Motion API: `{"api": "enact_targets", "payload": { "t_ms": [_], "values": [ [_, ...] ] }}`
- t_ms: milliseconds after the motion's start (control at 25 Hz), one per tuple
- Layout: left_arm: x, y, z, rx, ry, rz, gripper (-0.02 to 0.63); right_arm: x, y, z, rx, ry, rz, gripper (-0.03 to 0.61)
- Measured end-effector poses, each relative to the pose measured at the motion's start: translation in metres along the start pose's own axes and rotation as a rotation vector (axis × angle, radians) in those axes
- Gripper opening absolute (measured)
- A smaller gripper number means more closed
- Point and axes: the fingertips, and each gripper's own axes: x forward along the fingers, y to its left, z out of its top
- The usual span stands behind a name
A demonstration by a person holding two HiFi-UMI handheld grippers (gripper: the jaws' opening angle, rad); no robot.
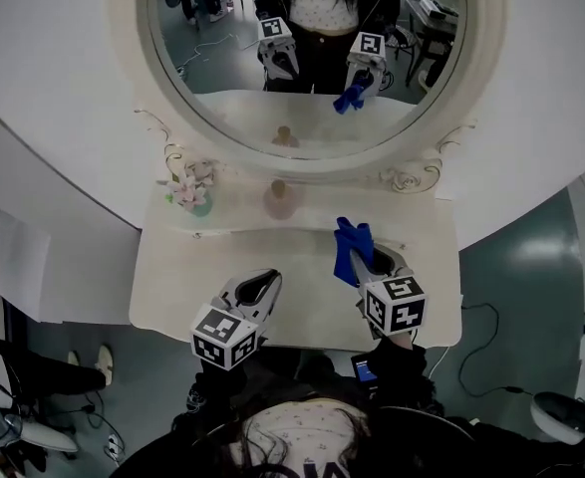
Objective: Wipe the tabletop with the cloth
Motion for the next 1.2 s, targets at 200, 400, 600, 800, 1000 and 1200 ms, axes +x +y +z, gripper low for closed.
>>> {"api": "enact_targets", "payload": {
  "t_ms": [200,400,600,800,1000,1200],
  "values": [
    [0.004,0.027,0.007,0.003,-0.003,-0.035,0.002,0.033,-0.001,0.017,-0.039,0.009,-0.052,0.078],
    [0.006,0.046,0.015,0.008,-0.01,-0.065,0.002,0.073,0.001,0.032,-0.103,0.033,-0.09,0.078],
    [0.003,0.066,0.015,-0.003,-0.007,-0.09,0.002,0.118,0.015,0.024,-0.143,0.107,-0.089,0.078],
    [-0.002,0.083,0.011,-0.027,-0.011,-0.096,0.002,0.153,0.021,0.006,-0.229,0.204,-0.115,0.078],
    [-0.008,0.094,0.006,-0.06,-0.016,-0.111,0.002,0.17,0.016,-0.01,-0.381,0.28,-0.193,0.077],
    [-0.009,0.098,0.003,-0.083,-0.023,-0.128,0.002,0.175,0.009,-0.018,-0.556,0.313,-0.25,0.078]
  ]
}}
